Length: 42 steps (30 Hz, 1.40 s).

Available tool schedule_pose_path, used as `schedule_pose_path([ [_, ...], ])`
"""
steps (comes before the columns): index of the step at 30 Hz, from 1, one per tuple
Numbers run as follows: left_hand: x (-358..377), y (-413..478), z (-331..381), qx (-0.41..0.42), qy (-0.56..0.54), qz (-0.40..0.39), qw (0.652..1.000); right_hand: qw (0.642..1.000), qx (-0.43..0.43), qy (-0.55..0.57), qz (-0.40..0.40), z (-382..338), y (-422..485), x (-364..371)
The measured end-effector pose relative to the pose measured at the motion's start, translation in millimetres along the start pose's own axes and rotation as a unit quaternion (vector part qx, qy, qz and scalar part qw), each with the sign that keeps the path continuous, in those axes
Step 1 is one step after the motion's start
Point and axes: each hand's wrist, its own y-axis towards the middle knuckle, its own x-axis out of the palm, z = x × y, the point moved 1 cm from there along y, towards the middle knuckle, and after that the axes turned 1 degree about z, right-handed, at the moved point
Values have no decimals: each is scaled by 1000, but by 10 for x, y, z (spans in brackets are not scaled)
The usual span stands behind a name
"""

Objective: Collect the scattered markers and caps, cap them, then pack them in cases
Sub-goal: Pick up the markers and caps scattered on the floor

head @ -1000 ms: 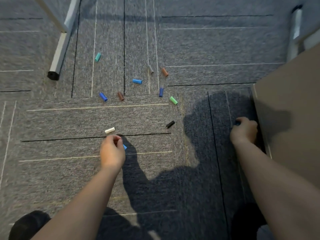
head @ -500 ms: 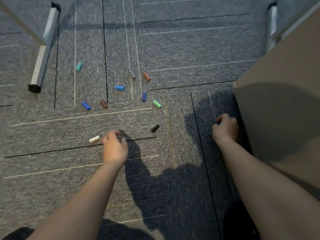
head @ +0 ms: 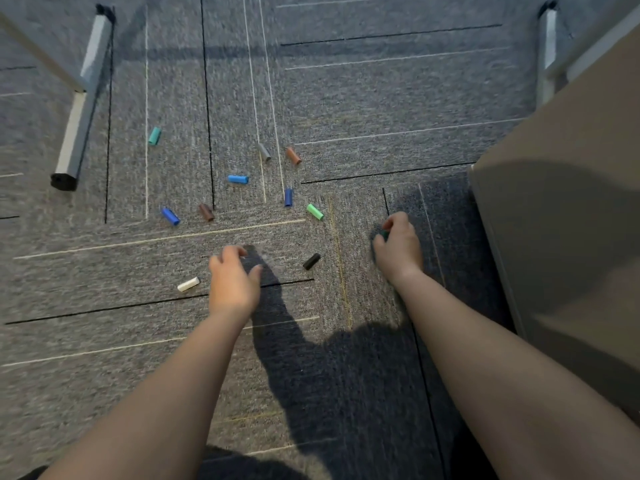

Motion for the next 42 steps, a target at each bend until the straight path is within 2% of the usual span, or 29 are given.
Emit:
schedule_pose_path([
  [3,-223,90,-206,-28,37,39,998,999,-22,17,-43,-129,-5,151],
  [5,-368,150,-387,-50,68,59,995,990,-13,80,-111,-212,-62,252],
  [7,-470,202,-578,-75,90,62,991,980,-65,75,-170,-254,-111,381],
  [9,-518,226,-721,-100,90,49,990,959,-177,-29,-218,-329,-191,474],
  [11,-512,228,-792,-110,79,28,990,931,-269,-130,-212,-426,-266,524],
  [16,-407,296,-782,-38,95,-21,995,865,-381,-255,-203,-491,-296,619],
  [17,-392,324,-769,-28,102,-22,994,864,-385,-257,-197,-501,-306,611],
  [21,-401,413,-681,-37,72,-7,997,931,-289,-122,-188,-578,-270,533],
  [22,-413,432,-654,-42,57,2,997,929,-298,-126,-179,-582,-241,539],
  [27,-485,591,-575,-53,1,34,998,897,-335,-189,-220,-529,-254,547],
  [30,-497,663,-589,-57,-11,17,998,849,-401,-293,-182,-460,-277,612],
  [34,-547,722,-595,-88,-40,9,995,837,-402,-330,-168,-434,-235,682],
  [35,-565,753,-591,-95,-50,11,994,844,-390,-327,-168,-445,-226,694],
  [36,-582,800,-598,-105,-68,15,992,866,-366,-299,-164,-464,-214,706],
  [38,-635,882,-585,-110,-97,25,989,945,-258,-145,-137,-592,-198,683],
  [39,-670,916,-561,-110,-100,29,988,974,-187,-56,-117,-682,-164,674],
  [40,-701,958,-535,-114,-104,29,988,987,-134,-1,-84,-757,-99,670],
  [42,-755,1048,-483,-127,-118,36,984,996,-83,2,-32,-883,45,664],
])
